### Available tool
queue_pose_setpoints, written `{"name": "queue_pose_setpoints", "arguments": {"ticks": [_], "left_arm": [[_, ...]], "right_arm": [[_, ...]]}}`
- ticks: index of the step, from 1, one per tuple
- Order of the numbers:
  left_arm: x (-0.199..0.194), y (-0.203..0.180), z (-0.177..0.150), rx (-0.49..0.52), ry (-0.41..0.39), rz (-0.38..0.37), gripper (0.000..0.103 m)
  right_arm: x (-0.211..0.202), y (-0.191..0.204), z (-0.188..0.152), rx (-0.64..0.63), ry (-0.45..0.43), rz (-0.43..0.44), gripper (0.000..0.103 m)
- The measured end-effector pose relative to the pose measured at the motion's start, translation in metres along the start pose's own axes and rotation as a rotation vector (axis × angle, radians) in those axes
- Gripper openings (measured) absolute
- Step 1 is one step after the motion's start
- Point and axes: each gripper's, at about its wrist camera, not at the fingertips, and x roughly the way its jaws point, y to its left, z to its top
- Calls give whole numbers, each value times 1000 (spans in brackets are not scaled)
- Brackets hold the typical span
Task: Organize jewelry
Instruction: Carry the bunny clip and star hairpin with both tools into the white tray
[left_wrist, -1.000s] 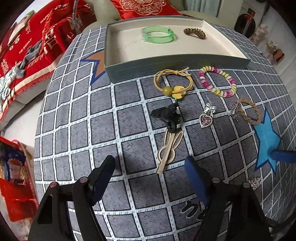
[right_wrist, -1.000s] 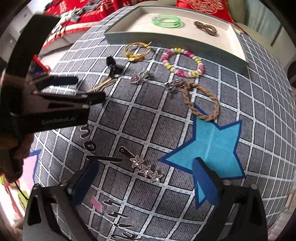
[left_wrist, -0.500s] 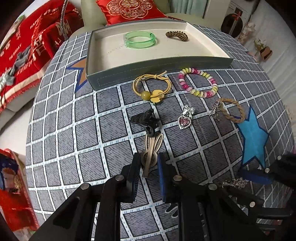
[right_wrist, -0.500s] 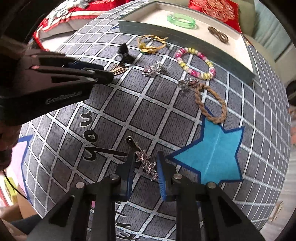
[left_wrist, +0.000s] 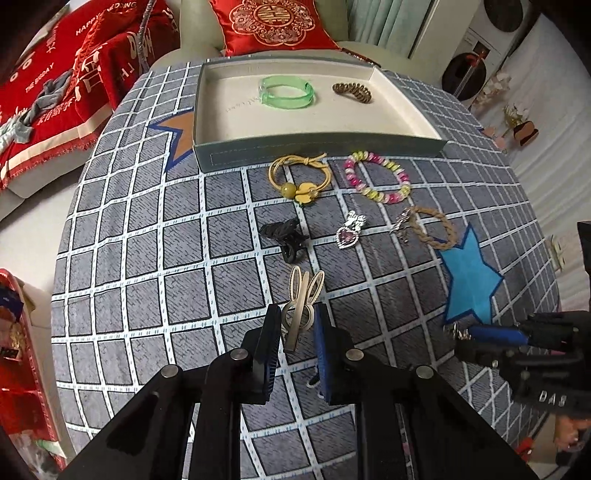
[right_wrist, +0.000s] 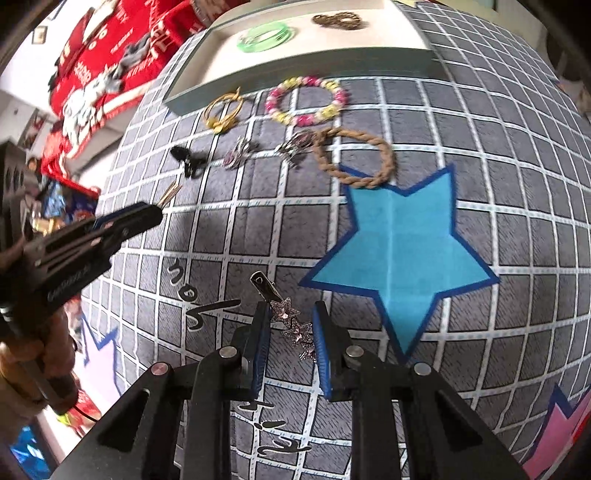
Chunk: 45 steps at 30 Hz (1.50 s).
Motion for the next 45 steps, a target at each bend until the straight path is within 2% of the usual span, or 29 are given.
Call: {"name": "queue_pose_setpoints", "arguments": {"ticks": [7, 11, 20, 25, 37, 45], "left_arm": [[-19, 0, 12, -7, -42, -17, 33], [-27, 4, 26, -29, -73, -20, 33], [-38, 7, 74, -13, -161, 11, 33], [-30, 13, 104, -44, -181, 22, 33], [22, 17, 155, -66, -134, 59, 33], [59, 21, 174, -69, -61, 86, 33]], "right_arm": [[-14, -13, 0, 52, -31, 28, 25], [-24, -14, 12, 69, -59, 48, 25], [-55, -23, 72, 84, -160, 83, 25], [-59, -26, 111, 75, -194, 79, 25], [-30, -36, 195, 60, -179, 66, 25], [8, -42, 226, 41, -99, 36, 25]]}}
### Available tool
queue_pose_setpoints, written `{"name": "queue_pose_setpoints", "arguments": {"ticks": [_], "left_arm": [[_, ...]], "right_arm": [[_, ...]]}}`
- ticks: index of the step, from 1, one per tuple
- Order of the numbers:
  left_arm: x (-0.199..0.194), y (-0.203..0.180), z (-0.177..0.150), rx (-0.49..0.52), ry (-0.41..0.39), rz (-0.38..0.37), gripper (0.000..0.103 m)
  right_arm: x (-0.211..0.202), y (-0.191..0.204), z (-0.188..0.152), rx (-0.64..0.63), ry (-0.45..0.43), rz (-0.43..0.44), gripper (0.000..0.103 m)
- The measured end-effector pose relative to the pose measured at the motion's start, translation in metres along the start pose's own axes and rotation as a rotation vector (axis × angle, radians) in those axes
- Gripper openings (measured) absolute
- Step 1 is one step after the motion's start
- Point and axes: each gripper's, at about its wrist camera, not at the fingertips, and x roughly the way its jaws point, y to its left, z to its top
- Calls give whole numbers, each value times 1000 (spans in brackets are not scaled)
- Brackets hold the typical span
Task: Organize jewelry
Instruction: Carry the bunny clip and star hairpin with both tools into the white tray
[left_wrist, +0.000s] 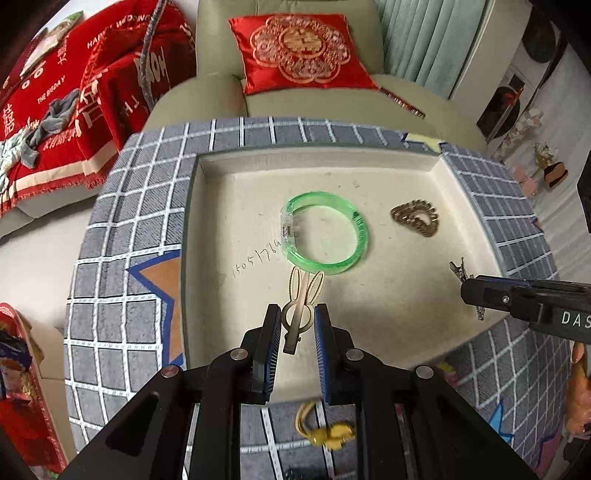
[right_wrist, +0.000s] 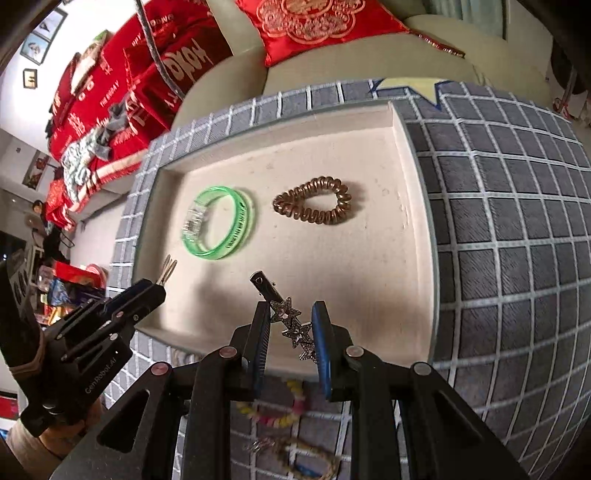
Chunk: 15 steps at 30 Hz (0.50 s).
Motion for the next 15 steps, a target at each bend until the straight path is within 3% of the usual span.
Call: {"name": "queue_pose_setpoints", "arguments": {"ticks": [7, 15], "left_arm": [[27, 3, 7, -32, 63, 33, 33], [42, -1, 22, -20, 43, 94, 33]], "right_arm": [[26, -7, 15, -17, 36, -48, 25], [31, -19, 37, 14, 6, -73, 25]]}}
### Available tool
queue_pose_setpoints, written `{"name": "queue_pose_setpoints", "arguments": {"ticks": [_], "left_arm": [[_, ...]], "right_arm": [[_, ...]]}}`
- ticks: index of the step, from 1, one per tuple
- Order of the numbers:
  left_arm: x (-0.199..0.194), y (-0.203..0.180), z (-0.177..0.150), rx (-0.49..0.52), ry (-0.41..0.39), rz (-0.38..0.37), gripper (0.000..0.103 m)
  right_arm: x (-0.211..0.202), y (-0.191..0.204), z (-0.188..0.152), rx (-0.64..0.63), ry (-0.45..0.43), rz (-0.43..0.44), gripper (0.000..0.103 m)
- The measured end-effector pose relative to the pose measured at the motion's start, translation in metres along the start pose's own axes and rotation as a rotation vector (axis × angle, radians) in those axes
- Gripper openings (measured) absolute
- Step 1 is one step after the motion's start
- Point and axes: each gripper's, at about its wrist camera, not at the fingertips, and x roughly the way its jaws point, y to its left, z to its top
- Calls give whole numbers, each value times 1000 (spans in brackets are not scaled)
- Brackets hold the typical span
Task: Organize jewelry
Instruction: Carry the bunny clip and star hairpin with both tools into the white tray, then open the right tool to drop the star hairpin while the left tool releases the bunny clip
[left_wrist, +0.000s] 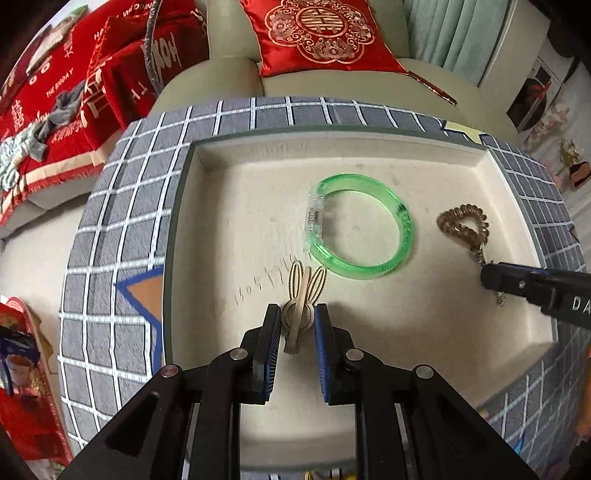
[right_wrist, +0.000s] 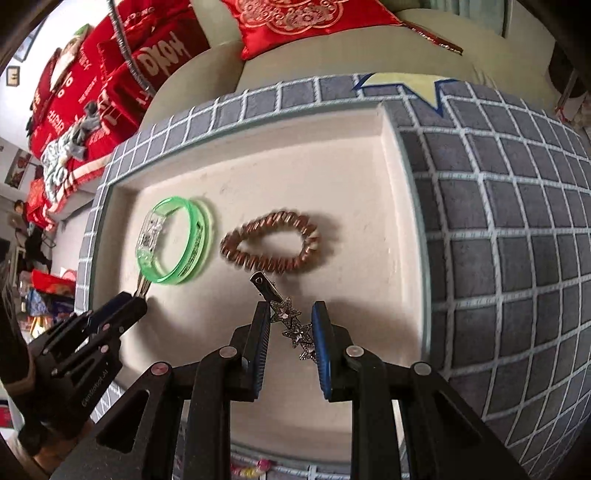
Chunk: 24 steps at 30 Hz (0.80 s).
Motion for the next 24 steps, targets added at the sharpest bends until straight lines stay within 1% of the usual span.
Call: {"name": "queue_pose_setpoints", "arguments": {"ticks": [5, 10, 11, 12, 13, 14, 15, 17, 20, 24], "left_arm": [[5, -5, 12, 14, -41, 45, 33], [7, -9, 15, 39, -48, 68, 34], [7, -10, 15, 41, -47, 71, 34], [6, -10, 15, 46, -45, 78, 34], [6, -11, 14, 52, -45, 86, 34], [5, -12, 13, 58, -48, 98, 34], [5, -13, 12, 64, -51, 106, 34], [4, -14, 10, 67, -56, 112, 34], [2, -15, 8, 58, -50, 100, 34], [1, -16, 8, 58, -47, 92, 34]], "right_arm": [[1, -3, 10, -17, -46, -44, 25], [0, -2, 11, -35, -55, -50, 27], [0, -2, 12, -37, -54, -47, 31], [-1, -2, 11, -37, -54, -40, 42], [-3, -2, 11, -34, -57, -34, 50], [-4, -3, 9, -31, -63, -26, 64], [-7, -5, 8, -24, -70, -15, 66], [-13, -6, 7, -6, -80, 6, 66], [-26, -4, 4, 13, -114, 48, 66], [-45, -3, -8, 20, -142, 78, 66]]}}
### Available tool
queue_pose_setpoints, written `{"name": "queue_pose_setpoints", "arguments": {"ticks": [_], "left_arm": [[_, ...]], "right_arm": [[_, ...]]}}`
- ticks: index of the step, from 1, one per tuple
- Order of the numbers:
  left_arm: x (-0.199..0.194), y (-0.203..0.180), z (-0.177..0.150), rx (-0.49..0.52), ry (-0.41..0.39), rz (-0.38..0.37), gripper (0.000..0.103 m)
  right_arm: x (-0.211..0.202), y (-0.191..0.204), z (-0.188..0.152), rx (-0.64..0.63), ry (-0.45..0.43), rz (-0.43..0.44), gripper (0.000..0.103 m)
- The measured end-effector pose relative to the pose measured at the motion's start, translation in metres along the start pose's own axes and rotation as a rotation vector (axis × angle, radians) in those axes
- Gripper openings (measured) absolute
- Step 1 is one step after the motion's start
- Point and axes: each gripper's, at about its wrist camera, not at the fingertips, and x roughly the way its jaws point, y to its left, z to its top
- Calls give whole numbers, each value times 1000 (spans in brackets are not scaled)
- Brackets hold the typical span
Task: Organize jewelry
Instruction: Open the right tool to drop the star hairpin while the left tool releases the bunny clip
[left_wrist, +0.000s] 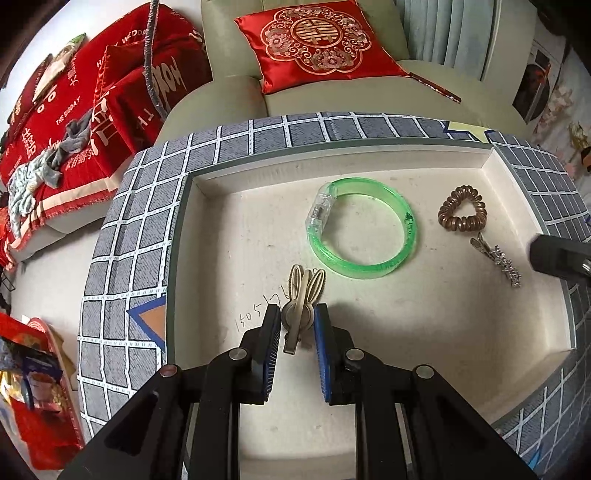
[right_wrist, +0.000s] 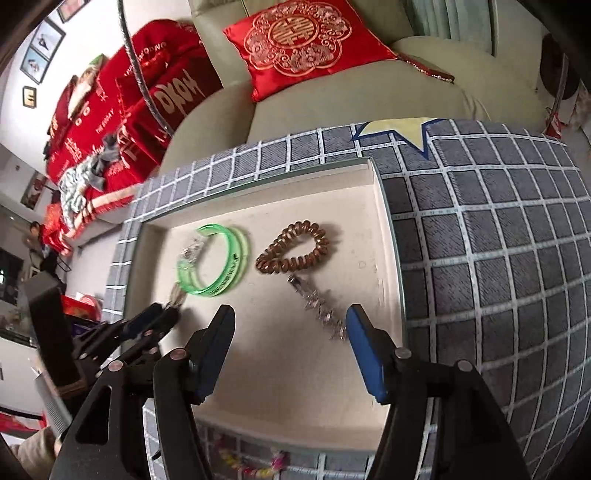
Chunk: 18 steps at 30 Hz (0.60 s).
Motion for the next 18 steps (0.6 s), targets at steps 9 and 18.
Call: {"name": "queue_pose_setpoints", "arguments": {"ticks": [9, 18], "left_arm": [[-4, 3, 2, -9, -21, -3, 34], [-25, 7, 3, -27, -109, 6, 103]], "right_arm": [[-26, -3, -31, 50, 3, 35, 66], [-40, -8, -56, 88, 15, 38, 66]]}}
